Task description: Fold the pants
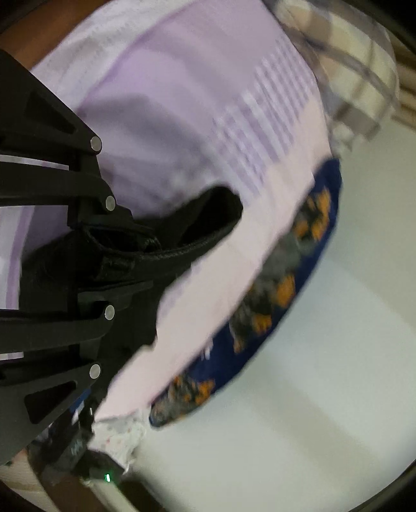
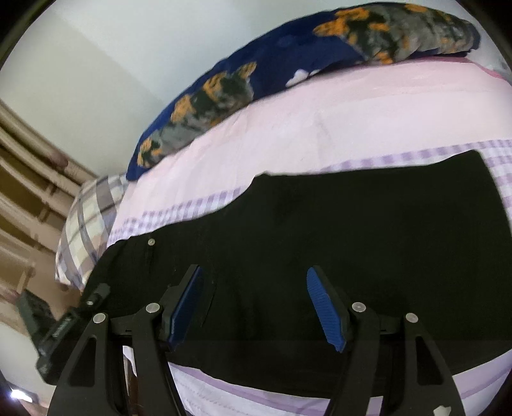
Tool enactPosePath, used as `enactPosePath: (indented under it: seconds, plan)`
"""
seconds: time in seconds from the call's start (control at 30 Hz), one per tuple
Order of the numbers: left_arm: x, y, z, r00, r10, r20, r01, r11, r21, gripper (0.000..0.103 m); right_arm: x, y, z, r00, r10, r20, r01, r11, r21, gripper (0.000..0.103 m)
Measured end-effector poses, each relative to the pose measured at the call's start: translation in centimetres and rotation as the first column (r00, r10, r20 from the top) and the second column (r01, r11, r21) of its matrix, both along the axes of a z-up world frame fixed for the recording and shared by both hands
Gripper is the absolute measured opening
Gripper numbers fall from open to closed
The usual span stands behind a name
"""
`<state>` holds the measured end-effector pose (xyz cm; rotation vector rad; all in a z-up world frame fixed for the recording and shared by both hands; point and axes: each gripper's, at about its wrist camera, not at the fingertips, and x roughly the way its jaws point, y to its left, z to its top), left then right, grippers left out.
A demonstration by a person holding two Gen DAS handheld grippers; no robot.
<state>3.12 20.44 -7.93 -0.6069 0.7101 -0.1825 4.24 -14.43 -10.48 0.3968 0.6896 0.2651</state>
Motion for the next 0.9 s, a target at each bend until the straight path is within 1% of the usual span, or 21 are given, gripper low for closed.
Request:
enactPosePath:
  seconds: [0.07, 0.2, 0.3, 0.4, 0.43, 0.5, 0.53, 0.63, 0.7, 0.73, 0.77, 0.83, 0.9]
  plan:
    - [0.2, -1.7, 1.6, 0.998, -0.051, 0.046, 0.052, 0.998, -0.021, 0.022, -0.4, -1.3, 0.4, 1.0, -0.021, 0.012, 0.021, 1.0, 0.006, 0.065]
    - [0.7, -5.9, 4.1, 0.982, -0.161, 0.1, 0.159, 0.987, 0.023, 0.022, -1.4, -4.7, 1.0, 0.996, -0.078, 0.032, 0.077, 0.997, 0.022, 0.065]
    - [1.3, -10.0, 5.6, 0.959, -0.255, 0.121, 0.248, 0.966, 0.067, 0.022, -2.1, -7.6, 1.3, 0.993, -0.114, 0.038, 0.112, 0.993, 0.04, 0.065]
    - [1.6, -14.5, 6.4, 0.929, -0.347, 0.127, 0.334, 0.936, 0.113, 0.022, -3.0, -10.3, 1.5, 0.987, -0.152, 0.047, 0.15, 0.987, 0.051, 0.065]
    - [1.8, -16.3, 6.5, 0.915, -0.385, 0.125, 0.369, 0.92, 0.131, 0.022, -3.2, -11.0, 1.4, 0.986, -0.162, 0.045, 0.16, 0.986, 0.053, 0.065]
    - [2.0, -18.8, 6.5, 0.895, -0.43, 0.116, 0.412, 0.898, 0.154, 0.022, -3.5, -12.6, 1.0, 0.984, -0.177, 0.031, 0.175, 0.982, 0.064, 0.065]
    - [2.1, -20.6, 6.2, 0.882, -0.461, 0.102, 0.441, 0.881, 0.171, 0.022, -3.7, -13.3, 0.7, 0.983, -0.183, 0.026, 0.18, 0.981, 0.073, 0.065]
    - [2.5, -24.5, 5.2, 0.853, -0.52, 0.051, 0.503, 0.844, 0.187, 0.022, -4.3, -15.3, 0.1, 0.98, -0.198, 0.023, 0.196, 0.976, 0.092, 0.065]
    - [2.6, -26.4, 4.3, 0.838, -0.545, 0.022, 0.531, 0.824, 0.196, 0.022, -4.6, -16.4, -0.3, 0.978, -0.207, 0.029, 0.204, 0.974, 0.094, 0.065]
    - [2.7, -27.7, 3.7, 0.828, -0.56, 0.002, 0.548, 0.81, 0.208, 0.022, -4.7, -16.8, -0.3, 0.977, -0.21, 0.032, 0.206, 0.975, 0.087, 0.065]
    - [2.6, -28.5, 3.2, 0.824, -0.567, -0.011, 0.555, 0.803, 0.217, 0.022, -4.9, -17.2, -0.3, 0.977, -0.211, 0.036, 0.207, 0.975, 0.084, 0.065]
    - [2.5, -30.7, 1.8, 0.808, -0.587, -0.047, 0.578, 0.776, 0.254, 0.022, -5.1, -18.0, -0.3, 0.978, -0.205, 0.035, 0.202, 0.976, 0.078, 0.066]
    - [2.6, -32.2, 0.8, 0.799, -0.595, -0.083, 0.592, 0.756, 0.278, 0.022, -5.2, -18.4, -0.4, 0.981, -0.192, 0.036, 0.189, 0.98, 0.058, 0.066]
